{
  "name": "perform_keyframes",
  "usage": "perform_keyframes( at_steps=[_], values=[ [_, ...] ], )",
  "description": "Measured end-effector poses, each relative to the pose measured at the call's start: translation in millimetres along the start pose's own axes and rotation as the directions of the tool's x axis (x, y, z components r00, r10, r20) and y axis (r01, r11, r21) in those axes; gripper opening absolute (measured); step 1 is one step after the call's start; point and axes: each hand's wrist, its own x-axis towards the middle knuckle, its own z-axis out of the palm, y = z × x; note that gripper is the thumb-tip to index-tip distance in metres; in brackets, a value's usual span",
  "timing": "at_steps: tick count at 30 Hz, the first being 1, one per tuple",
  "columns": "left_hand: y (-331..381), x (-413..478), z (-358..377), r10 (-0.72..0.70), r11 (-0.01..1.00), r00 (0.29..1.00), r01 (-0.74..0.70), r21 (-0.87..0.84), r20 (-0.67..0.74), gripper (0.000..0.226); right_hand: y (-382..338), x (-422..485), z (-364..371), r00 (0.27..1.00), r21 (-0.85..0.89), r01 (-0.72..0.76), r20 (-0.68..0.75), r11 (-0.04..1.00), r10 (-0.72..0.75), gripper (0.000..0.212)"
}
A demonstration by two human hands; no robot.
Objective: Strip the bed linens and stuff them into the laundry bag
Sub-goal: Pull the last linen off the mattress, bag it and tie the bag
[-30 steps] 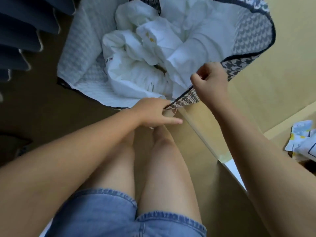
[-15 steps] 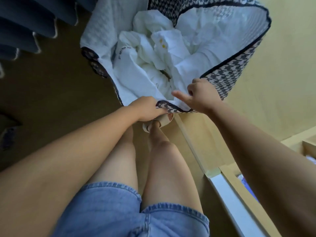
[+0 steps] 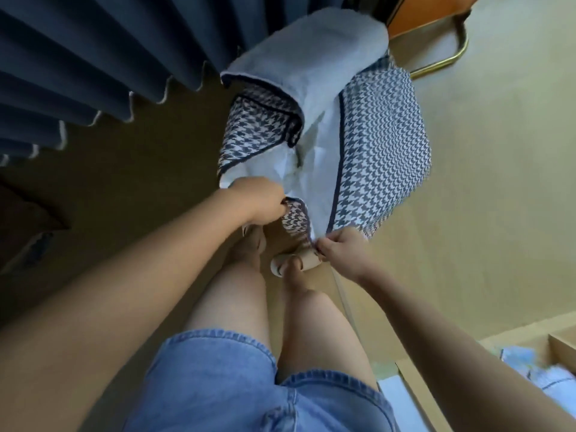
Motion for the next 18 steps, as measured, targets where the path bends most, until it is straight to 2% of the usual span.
perform_keyframes(
  at_steps=[2,4,6,9,10,12,14,16,17,18],
  values=[
    [-20.4,17.7,6.1,-0.073,0.996,0.997,0.074,-0.051,0.022,0.029,-6.8,10.0,21.4,0.994,-0.069,-0.019,0.103,0.997,0.026,0.044],
    [-39.2,32.2,4.8,-0.083,0.994,0.996,0.084,-0.063,0.015,0.027,-17.6,24.2,31.4,0.988,-0.087,-0.044,0.144,0.995,0.057,0.041],
    [-51.3,44.1,-4.8,-0.065,0.991,0.998,0.062,-0.119,-0.025,0.032,-34.5,39.4,31.1,0.990,-0.124,-0.053,0.126,0.991,0.069,0.035],
    [-65.8,58.3,-28.8,-0.116,0.927,0.979,0.048,-0.371,-0.165,0.029,-63.5,57.5,26.1,0.999,-0.310,-0.037,0.003,0.950,0.040,0.028],
    [-73.1,63.8,-37.0,-0.183,0.889,0.951,0.052,-0.456,-0.249,0.027,-73.8,63.5,24.4,0.999,-0.411,-0.024,-0.048,0.911,0.005,0.023],
    [-90.0,73.1,-56.1,-0.322,0.803,0.844,0.004,-0.596,-0.428,0.019,-96.8,78.9,19.3,0.989,-0.541,-0.016,-0.130,0.841,-0.065,0.024],
    [-107.5,78.2,-75.8,-0.452,0.696,0.724,-0.079,-0.713,-0.521,0.015,-123.1,101.1,10.4,0.972,-0.489,-0.041,-0.222,0.871,-0.079,0.029],
    [-127.8,82.8,-93.0,-0.602,0.547,0.638,-0.111,-0.830,-0.481,0.021,-148.2,127.5,-1.0,0.956,-0.341,-0.067,-0.292,0.938,-0.039,0.031],
    [-141.2,91.4,-95.7,-0.661,0.451,0.620,-0.121,-0.884,-0.422,0.027,-159.3,140.0,-6.7,0.951,-0.285,-0.071,-0.308,0.956,-0.021,0.031],
    [-158.0,104.9,-94.9,-0.700,0.333,0.641,-0.097,-0.938,-0.315,0.040,-169.8,151.7,-12.1,0.948,-0.245,-0.070,-0.318,0.967,-0.012,0.030]
  ],
)
